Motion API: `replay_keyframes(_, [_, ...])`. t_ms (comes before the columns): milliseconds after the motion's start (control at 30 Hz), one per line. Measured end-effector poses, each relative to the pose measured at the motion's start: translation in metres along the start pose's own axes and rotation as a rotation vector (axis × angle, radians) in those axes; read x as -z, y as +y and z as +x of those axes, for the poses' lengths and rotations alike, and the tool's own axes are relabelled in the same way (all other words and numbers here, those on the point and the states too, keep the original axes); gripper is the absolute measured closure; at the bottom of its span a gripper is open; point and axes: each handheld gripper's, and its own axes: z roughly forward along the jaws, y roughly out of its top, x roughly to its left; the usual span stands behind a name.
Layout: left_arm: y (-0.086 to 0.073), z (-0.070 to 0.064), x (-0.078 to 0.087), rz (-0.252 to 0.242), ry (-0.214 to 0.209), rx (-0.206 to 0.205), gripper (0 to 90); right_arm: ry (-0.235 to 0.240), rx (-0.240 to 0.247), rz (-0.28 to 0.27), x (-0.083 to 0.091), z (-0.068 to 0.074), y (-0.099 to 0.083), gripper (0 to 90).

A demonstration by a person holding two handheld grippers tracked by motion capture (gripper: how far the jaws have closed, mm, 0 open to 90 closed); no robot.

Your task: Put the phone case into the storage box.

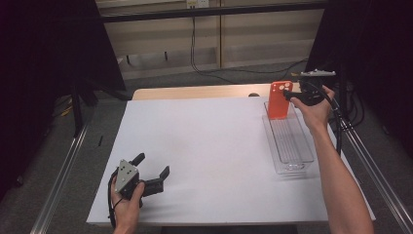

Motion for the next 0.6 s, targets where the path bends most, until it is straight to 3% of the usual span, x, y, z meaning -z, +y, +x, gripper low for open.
replay_keyframes(133, [-0.0009,0.0000,-0.0022,0.007,-0.002,0.008,2.0,-0.019,-0.012,-0.018,0.0020,-0.0015,-0.0009,20.7])
replay_keyframes(300, [-0.0008,-0.0006,-0.0021,0.006,-0.007,-0.002,2.0,-0.007,-0.030,-0.045,0.0033,0.0006,-0.0036,12.8])
replay_keyframes(500, [-0.0013,0.0005,0.0011,0.006,0.004,-0.005,2.0,0.023,-0.070,-0.102,0.0075,0.0036,-0.0052,8.6])
replay_keyframes(600, [-0.0016,0.0003,0.0011,0.002,0.004,0.001,2.0,0.023,-0.066,-0.085,0.0065,0.0062,-0.0065,8.1])
